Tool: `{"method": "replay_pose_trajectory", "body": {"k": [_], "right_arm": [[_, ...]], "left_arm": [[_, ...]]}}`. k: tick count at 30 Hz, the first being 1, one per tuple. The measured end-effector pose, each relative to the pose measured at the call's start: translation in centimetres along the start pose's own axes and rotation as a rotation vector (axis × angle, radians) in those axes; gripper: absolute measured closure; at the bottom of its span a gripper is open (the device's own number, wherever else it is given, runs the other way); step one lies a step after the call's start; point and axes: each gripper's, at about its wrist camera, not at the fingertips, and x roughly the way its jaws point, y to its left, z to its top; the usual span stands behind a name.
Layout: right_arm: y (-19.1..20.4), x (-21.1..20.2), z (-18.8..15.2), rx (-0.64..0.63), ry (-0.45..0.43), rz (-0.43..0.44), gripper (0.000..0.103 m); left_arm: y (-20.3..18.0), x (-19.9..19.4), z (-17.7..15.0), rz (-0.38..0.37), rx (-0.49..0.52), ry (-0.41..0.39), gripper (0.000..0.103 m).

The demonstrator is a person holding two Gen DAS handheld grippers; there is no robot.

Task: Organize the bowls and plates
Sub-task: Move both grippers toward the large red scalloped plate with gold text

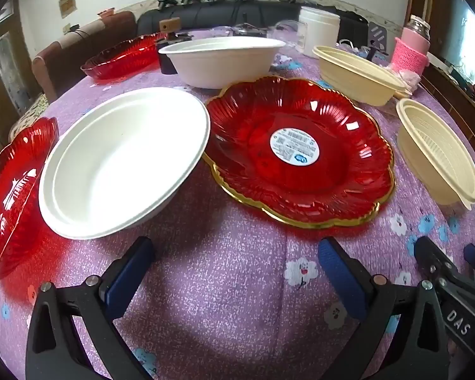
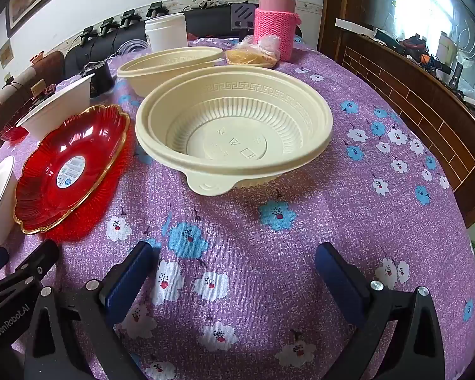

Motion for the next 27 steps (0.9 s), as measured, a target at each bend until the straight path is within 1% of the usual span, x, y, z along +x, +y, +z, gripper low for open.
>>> {"method": "replay_pose_trajectory", "body": {"k": [1, 2, 4, 6, 7, 9, 13, 15, 17, 18, 19, 20, 23, 25, 26, 27], "right_arm": [[0.0, 0.0, 0.0, 0.001, 0.003, 0.002, 0.001], [0.0, 0.0, 0.0, 0.0, 0.003, 0.003, 0.001], [-0.1, 0.0, 0.0, -0.011, 0.004, 0.012, 0.001], [-0.1, -0.1, -0.1, -0.036, 0.006, 0.03, 0.001], [-0.2, -0.2, -0.1, -0.046, 0.008, 0.042, 0.001], [-0.1, -0.2, -0.1, -0.051, 0.012, 0.047, 0.001], [-0.2, 0.2, 0.2, -0.058, 0.03, 0.047, 0.001], [0.0, 0.1, 0.3, -0.061, 0.05, 0.046, 0.001], [-0.2, 0.2, 0.3, -0.062, 0.063, 0.047, 0.001], [-0.2, 0.2, 0.3, -0.063, 0.062, 0.048, 0.001], [-0.2, 0.2, 0.2, -0.064, 0.062, 0.048, 0.001], [-0.2, 0.1, 0.2, -0.063, 0.061, 0.047, 0.001], [0.0, -0.1, 0.0, -0.063, 0.07, 0.035, 0.001], [0.3, -0.8, -0.1, -0.084, 0.073, 0.019, 0.003], [0.6, -1.8, -0.3, -0.094, 0.047, 0.015, 0.006], [1.0, -3.0, -0.4, -0.103, 0.018, 0.018, 0.006]], "left_arm": [[0.3, 0.0, -0.4, -0.017, 0.025, 0.015, 0.0], [0.2, -0.1, -0.5, -0.012, 0.033, 0.022, 0.0], [0.3, -0.5, -1.0, -0.059, 0.1, 0.071, 0.0], [0.8, -1.4, -2.3, -0.094, 0.14, 0.065, 0.0], [0.8, -2.0, -3.3, -0.086, 0.139, 0.037, 0.0], [1.0, -2.4, -3.9, -0.076, 0.129, 0.009, 0.0], [0.9, -2.8, -4.3, -0.064, 0.132, 0.009, 0.0], [0.7, -3.0, -4.2, -0.064, 0.136, 0.026, 0.0], [1.0, -3.4, -4.6, -0.082, 0.164, 0.071, 0.0], [1.1, -3.6, -4.8, -0.1, 0.17, 0.1, 0.0], [1.8, -4.4, -5.1, -0.152, 0.161, 0.107, 0.003], [2.7, -5.3, -5.2, -0.195, 0.143, 0.096, 0.004], [6.2, -9.1, -5.8, -0.256, 0.104, 0.013, 0.004], [9.3, -12.1, -6.0, -0.269, 0.081, -0.07, 0.004], [11.0, -13.4, -6.0, -0.264, 0.068, -0.109, 0.004], [12.9, -14.7, -6.0, -0.263, 0.052, -0.149, 0.003]]}}
